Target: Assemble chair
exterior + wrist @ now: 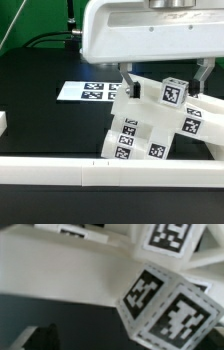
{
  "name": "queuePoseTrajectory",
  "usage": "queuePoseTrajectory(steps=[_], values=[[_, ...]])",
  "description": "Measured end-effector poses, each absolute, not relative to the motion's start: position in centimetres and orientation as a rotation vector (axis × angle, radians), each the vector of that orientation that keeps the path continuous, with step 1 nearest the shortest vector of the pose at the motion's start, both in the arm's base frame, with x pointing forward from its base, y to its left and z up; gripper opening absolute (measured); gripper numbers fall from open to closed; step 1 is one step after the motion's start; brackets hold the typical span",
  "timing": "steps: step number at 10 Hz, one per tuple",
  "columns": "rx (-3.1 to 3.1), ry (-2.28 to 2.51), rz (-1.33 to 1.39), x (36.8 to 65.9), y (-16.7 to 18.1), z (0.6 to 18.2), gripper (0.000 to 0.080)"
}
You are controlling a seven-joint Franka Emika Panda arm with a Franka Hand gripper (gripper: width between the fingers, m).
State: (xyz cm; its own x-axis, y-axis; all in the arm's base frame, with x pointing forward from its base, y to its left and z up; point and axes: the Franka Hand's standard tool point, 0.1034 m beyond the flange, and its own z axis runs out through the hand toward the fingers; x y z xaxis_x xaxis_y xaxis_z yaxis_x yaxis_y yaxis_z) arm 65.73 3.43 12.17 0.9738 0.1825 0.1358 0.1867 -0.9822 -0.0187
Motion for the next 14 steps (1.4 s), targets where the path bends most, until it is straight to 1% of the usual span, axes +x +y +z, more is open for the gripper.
queuePoseTrajectory(steps=[2, 7, 10, 12, 14], values=[[-3.073, -0.516, -0.211, 65.8, 2.5, 12.2, 0.0648], [-3.061, -0.54, -0.212, 65.6, 4.3, 12.0, 0.0648], [-3.058, -0.564, -0.214, 65.5, 4.1, 12.2, 0.0648], [-3.035, -0.689, -0.203, 64.6, 4.1, 12.4, 0.0648], [-3.036, -0.681, -0.196, 64.3, 3.7, 12.4, 0.0648]])
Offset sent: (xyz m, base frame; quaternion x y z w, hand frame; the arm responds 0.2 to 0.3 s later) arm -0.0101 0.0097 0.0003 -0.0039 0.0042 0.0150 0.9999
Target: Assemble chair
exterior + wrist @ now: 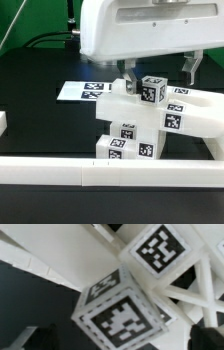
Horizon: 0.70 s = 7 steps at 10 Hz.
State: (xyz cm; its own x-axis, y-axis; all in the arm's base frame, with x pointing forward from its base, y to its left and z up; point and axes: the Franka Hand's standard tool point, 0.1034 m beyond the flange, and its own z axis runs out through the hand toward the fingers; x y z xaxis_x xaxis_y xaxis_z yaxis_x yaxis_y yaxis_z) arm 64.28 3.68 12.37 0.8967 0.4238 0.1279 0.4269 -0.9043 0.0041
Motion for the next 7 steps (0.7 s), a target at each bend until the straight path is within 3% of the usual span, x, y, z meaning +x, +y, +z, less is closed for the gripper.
queuePoseTrajectory(steps=[7], values=[[-2.911, -1.197, -0.148, 63.2, 2.9, 11.1, 0.0648]])
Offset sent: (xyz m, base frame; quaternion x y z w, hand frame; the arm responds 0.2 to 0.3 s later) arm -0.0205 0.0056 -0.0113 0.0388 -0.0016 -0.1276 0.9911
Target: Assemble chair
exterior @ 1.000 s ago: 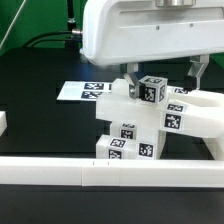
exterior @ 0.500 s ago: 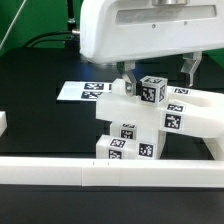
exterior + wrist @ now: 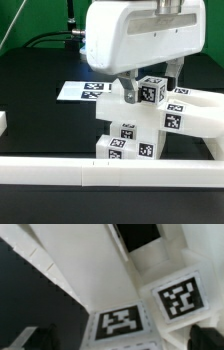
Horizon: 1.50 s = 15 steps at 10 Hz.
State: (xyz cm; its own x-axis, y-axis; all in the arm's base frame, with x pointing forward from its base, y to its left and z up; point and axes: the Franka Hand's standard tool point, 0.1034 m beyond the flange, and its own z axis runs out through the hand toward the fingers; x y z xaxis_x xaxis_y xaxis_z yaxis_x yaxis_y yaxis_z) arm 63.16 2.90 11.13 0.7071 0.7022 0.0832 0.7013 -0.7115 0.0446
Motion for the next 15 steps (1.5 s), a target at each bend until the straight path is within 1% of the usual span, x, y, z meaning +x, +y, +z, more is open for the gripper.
queuePoseTrajectory(steps=[1, 2, 3, 4, 7, 9, 11, 13, 15], values=[[2.894, 1.189, 0.146, 63.12, 2.9, 11.08, 0.0537], [2.898, 1.181, 0.146, 63.12, 2.9, 11.09, 0.0384], [2.898, 1.18, 0.146, 63.13, 2.81, 11.09, 0.0384], [2.905, 1.164, 0.146, 63.14, 2.65, 11.09, 0.0265], [2.927, 1.113, 0.146, 63.13, 2.66, 11.08, 0.0265], [3.033, 0.816, 0.148, 63.13, 2.68, 11.06, 0.0265], [3.126, 0.384, 0.178, 63.22, 3.05, 11.05, 0.0265], [3.158, 0.068, 0.189, 63.34, 3.18, 10.99, 0.0266], [3.165, -0.099, 0.187, 63.35, 3.2, 10.99, 0.0268]])
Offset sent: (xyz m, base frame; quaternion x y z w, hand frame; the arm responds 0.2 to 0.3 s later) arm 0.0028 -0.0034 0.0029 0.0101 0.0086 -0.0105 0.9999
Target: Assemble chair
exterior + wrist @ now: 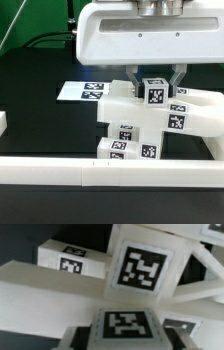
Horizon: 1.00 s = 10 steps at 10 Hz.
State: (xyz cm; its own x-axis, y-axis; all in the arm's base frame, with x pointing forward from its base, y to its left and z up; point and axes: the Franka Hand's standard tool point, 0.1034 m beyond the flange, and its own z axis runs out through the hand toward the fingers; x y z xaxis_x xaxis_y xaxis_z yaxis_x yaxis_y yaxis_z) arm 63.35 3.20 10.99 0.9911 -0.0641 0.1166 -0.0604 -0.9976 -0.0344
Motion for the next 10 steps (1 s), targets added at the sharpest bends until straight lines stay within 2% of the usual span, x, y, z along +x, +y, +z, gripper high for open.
queuePoseTrajectory(steps=[7, 10], values=[[-2.776, 1.152, -0.122, 63.42, 3.3, 11.02, 0.0268], [-2.681, 1.346, -0.109, 63.58, 3.52, 11.03, 0.0268]])
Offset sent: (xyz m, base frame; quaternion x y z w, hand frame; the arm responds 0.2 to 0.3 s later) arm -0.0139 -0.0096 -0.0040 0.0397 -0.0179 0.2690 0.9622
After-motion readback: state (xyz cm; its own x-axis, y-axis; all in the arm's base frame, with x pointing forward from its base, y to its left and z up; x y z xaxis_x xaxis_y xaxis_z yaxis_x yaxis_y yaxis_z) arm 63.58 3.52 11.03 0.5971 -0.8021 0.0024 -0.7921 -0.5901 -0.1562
